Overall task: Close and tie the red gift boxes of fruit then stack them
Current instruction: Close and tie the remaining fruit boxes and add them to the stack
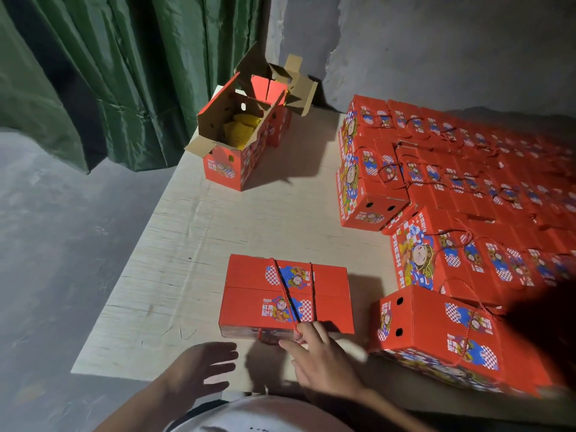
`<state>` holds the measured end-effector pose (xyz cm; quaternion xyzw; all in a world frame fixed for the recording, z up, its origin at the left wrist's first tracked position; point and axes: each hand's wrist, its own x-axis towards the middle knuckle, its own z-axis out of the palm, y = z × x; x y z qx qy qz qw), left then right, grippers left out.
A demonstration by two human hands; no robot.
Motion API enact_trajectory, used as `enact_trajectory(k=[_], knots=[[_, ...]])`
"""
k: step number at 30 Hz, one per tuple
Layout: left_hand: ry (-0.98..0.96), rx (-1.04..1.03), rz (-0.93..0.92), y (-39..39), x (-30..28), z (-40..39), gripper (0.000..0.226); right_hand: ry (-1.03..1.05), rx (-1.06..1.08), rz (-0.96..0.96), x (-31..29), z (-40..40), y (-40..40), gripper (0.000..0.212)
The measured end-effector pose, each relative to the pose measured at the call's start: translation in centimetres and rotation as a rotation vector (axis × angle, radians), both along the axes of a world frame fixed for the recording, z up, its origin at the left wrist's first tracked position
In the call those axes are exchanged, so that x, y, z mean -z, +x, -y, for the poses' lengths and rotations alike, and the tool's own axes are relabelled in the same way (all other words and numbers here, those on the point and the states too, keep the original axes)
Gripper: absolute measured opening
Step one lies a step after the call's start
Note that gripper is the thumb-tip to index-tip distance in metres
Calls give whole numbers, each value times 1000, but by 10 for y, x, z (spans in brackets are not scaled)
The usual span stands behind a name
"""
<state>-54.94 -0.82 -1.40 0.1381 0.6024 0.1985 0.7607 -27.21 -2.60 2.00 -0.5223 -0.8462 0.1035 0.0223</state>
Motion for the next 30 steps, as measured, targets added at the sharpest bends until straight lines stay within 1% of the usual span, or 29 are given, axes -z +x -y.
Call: enact_trajectory(k=[2, 5, 7, 10, 13, 15, 17, 20, 23, 25, 27, 30], knots=[[45, 64, 36, 17, -12, -4, 30, -15, 3, -30, -3, 1, 0, 42], [68, 103, 100, 41, -32, -10, 46, -34, 14, -61, -7, 3, 0, 46], [78, 143, 148, 51, -45, -11, 46, -33, 28, -76, -10, 4, 0, 49], [90, 150, 186, 56, -64, -11, 51, -24, 47, -62, -11, 6, -1, 51], [166, 219, 247, 59, -93, -12, 48, -73, 124, -110, -10, 7, -2, 60], [214, 251, 268, 61, -113, -15, 45, -40, 153, -150, -11, 5, -4, 61], [271, 276, 261, 65, -129, -20, 46, 13, 190, -234, -17, -1, -3, 53], [358, 247, 272, 71, -150, -32, 56, 76, 290, -351, -28, -11, -4, 28], [441, 242, 278, 77, -165, -45, 50, 22, 374, -516, -42, -22, -10, 14], [461, 221, 236, 79, -168, -52, 49, -6, 448, -632, -47, -29, -14, 10], [475, 234, 191, 79, -167, -57, 50, -81, 507, -774, -56, -39, -15, 15], [510, 268, 121, 78, -166, -60, 46, -142, 537, -934, -75, -59, -16, 12]])
